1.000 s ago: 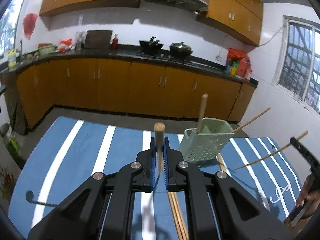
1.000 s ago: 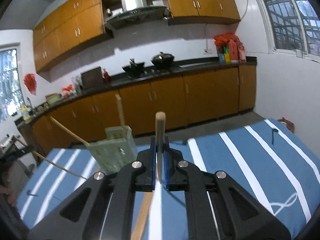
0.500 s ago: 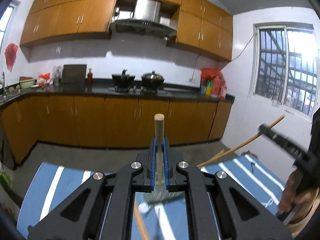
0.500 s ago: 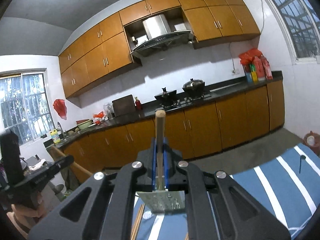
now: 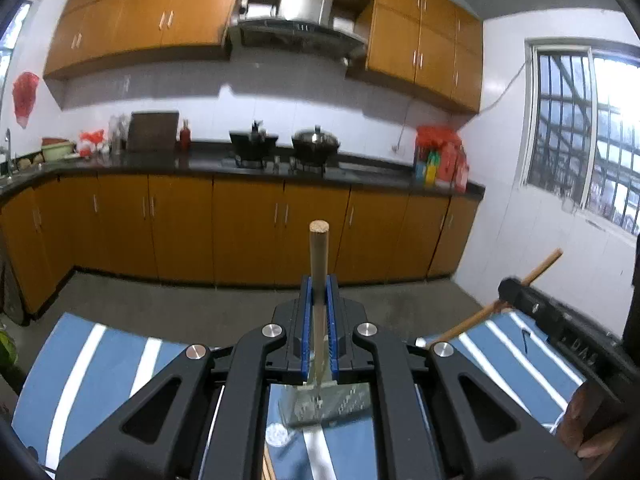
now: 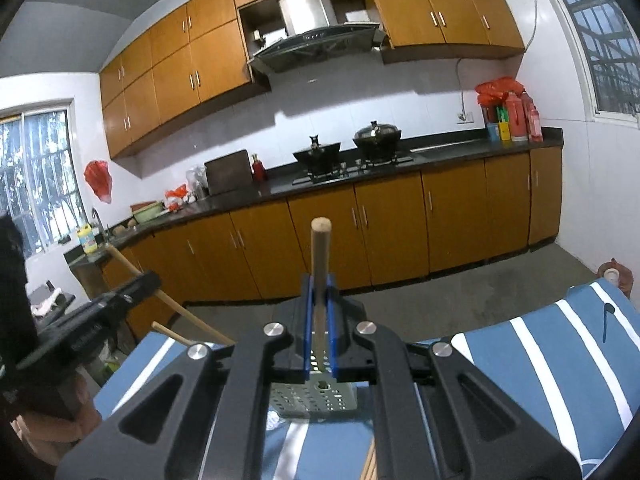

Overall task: Organize utensils
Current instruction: 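Open both tools and move them back over the chopstick bundles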

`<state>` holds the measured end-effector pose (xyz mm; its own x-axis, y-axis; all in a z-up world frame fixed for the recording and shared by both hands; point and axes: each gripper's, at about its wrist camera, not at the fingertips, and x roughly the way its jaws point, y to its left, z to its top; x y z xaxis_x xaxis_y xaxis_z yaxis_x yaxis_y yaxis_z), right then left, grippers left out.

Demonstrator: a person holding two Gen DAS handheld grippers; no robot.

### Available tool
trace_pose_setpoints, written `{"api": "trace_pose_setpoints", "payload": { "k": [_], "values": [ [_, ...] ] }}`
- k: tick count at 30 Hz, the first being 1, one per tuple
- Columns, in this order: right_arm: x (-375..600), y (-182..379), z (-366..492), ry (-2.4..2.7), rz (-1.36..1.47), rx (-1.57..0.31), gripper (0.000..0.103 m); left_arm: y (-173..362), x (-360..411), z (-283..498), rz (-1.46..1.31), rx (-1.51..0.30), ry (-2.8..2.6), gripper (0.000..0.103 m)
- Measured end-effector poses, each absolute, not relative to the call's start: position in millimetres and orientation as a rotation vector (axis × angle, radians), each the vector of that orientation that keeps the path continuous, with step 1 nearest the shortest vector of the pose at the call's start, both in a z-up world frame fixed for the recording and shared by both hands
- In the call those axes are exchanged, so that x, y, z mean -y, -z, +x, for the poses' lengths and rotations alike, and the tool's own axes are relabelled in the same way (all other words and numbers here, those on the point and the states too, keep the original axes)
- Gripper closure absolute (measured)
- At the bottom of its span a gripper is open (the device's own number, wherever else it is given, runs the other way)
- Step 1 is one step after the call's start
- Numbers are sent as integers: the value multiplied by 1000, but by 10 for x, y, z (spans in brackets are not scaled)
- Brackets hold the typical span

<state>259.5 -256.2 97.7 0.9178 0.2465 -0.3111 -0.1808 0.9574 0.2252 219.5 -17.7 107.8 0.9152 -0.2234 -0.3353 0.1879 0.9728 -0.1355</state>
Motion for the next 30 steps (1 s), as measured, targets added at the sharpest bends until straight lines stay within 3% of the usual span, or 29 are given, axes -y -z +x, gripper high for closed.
{"api": "trace_pose_setpoints", "payload": {
  "k": [4,8,16,20,25,30],
  "values": [
    [2474,-997,2531,-207,162,-320,83,-1080,105,2159,-120,-369,200,93],
    [2493,-1072,2422,-209,169,-294,81,-1184,3,2062,-142,-339,188,73],
    [2762,-1027,1935,-188,189,-268,78,-1326,-174,1788,-163,-304,166,71],
    [2913,-601,1835,-147,210,-370,77,-1139,-278,1588,-126,-339,114,67],
    [2908,314,2000,-136,226,-649,77,-588,-348,1512,-40,-455,31,67],
    [2702,1060,2066,-164,228,-850,87,70,-442,1536,-78,-635,27,67]
  ]
}}
